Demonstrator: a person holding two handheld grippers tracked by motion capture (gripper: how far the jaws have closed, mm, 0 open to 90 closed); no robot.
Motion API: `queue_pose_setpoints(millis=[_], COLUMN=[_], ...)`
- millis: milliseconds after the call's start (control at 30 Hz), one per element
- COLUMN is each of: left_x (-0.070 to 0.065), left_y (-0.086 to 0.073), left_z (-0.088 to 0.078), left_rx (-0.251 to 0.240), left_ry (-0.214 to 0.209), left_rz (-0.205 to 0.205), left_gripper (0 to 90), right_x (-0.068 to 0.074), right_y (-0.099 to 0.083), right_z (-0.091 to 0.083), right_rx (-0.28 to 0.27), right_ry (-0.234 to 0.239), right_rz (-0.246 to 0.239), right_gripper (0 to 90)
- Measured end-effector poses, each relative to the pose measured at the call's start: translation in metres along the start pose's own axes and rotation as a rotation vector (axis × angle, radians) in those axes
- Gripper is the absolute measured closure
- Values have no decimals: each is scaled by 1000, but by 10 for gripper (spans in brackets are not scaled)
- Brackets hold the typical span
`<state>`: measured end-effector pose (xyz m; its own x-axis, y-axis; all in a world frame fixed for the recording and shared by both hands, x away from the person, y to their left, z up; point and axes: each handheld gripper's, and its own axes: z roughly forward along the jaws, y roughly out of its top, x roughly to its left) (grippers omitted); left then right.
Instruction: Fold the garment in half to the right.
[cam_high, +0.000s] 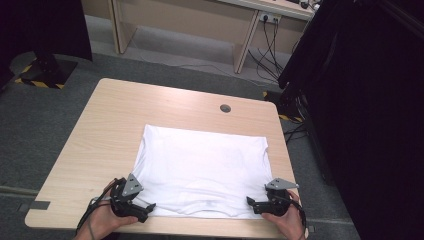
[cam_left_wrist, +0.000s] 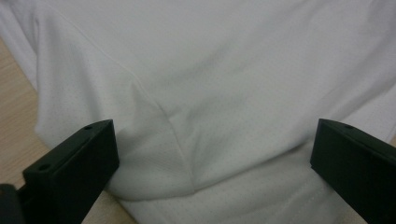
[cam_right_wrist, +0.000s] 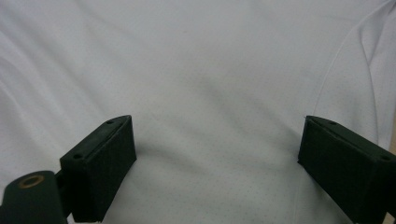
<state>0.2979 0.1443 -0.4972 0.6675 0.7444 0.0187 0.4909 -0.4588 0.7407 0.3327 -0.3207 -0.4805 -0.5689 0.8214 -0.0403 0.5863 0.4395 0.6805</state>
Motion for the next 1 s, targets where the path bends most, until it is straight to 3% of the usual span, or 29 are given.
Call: queue_pose_setpoints(millis=[300, 700, 1000], left_x=[-4, -19, -19], left_y=[0, 3, 2], left_z=[1, 3, 3], left_rx=[-3, -6, -6], left_ry=[-4, -19, -22], left_rz=[2, 18, 22], left_gripper=[0, 0, 0], right_x=[-3, -9, -10], right_y=[-1, -6, -11], right_z=[-1, -6, -12], right_rx=[0, 10, 21], right_ry=[-1, -22, -7], right_rz=[1, 22, 11], right_gripper=[118, 118, 118])
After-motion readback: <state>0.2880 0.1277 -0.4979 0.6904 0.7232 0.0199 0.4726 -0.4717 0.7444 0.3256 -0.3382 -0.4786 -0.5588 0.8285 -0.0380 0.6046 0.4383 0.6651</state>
